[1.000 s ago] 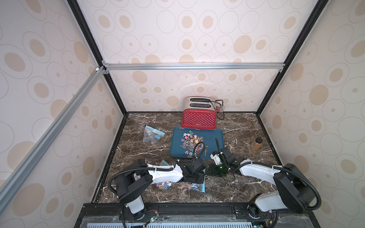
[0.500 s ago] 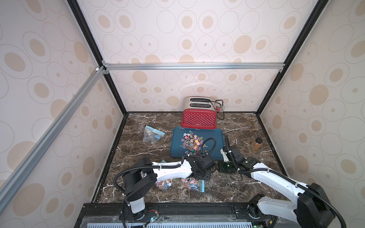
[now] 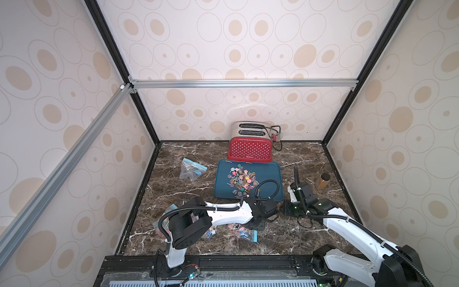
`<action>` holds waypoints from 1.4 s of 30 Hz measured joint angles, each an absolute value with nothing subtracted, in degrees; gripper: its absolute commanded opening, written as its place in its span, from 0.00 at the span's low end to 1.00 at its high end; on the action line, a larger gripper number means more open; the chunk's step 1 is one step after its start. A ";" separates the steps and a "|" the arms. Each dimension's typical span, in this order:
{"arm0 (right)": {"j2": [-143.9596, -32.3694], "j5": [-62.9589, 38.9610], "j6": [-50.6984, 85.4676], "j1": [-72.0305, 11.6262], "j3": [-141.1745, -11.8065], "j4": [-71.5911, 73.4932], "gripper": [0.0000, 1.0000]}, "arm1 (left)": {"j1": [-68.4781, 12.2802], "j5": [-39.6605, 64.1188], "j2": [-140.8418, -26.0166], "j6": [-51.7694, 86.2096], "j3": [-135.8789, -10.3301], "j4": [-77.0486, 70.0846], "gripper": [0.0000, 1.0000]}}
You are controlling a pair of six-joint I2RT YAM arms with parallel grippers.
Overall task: Pour candies out of the ziploc bag
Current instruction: Open the ziploc bag at the center of the board.
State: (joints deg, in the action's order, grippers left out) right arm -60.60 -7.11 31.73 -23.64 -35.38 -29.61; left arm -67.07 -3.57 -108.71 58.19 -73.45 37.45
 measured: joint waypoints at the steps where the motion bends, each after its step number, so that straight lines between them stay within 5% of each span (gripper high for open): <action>1: -60.58 -7.18 31.64 -23.59 -35.29 -29.63 0.32 | -67.13 -3.57 -108.71 58.43 -73.47 37.54 0.29; 27: -59.96 -8.67 30.92 -22.83 -34.33 -29.58 0.32 | -67.24 -1.23 -112.42 59.88 -76.51 39.38 0.30; 42: -58.85 -9.06 30.79 -22.81 -34.02 -29.61 0.32 | -67.24 -2.52 -113.65 60.69 -78.06 42.85 0.00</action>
State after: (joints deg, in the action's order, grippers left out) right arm -58.85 -9.06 30.79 -22.81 -34.02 -29.61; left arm -67.24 -2.52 -113.65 60.69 -78.06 42.85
